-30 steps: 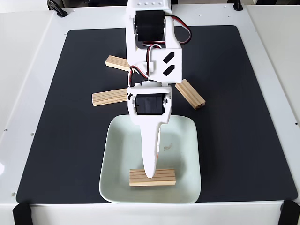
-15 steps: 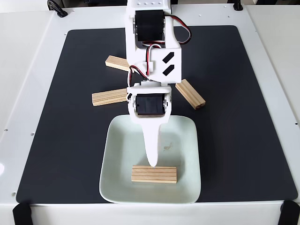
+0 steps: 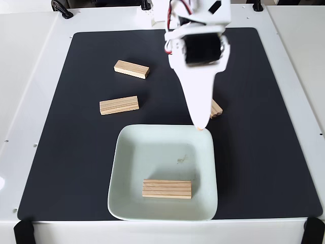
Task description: Pick up the wooden block and place them on the plate.
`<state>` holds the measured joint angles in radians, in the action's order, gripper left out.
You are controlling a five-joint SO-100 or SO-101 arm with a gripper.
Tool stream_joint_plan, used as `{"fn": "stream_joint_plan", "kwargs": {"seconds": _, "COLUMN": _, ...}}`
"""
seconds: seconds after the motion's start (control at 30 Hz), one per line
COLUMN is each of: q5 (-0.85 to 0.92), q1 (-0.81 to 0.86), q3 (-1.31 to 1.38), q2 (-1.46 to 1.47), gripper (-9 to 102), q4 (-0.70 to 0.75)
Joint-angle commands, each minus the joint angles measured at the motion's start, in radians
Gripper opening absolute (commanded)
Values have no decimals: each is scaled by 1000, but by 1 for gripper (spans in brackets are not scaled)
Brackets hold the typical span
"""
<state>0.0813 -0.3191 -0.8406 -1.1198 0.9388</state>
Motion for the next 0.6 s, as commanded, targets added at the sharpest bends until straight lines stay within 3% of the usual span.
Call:
{"fn": "stream_joint_plan", "kwargs": {"seconds": 0.0, "q5": 195, "q1": -46, "q3": -58, "q2": -172, "gripper": 0, "q4": 54}}
{"fn": "stream_joint_plan", "kwargs": {"seconds": 0.1, "q5": 388, "q1": -84, "q3": -124, "q2": -258, "gripper": 0, "q4": 143}}
{"fn": "stream_joint_plan", "kwargs": {"seconds": 0.37, "q5": 1115, "q1": -137, "q3": -324, "q2": -445, "gripper": 0, "q4": 472}}
{"fn": "stream_joint_plan", "kwargs": {"seconds": 0.5, "q5": 1559, "q1": -126, "q3": -500, "q2": -500, "gripper": 0, "q4": 505}}
{"fn": "stream_joint_plan", "kwargs": {"seconds": 0.57, "q5": 1666, "q1": -118, "q3": -572, "q2": -525, "gripper": -1, "q4": 502}}
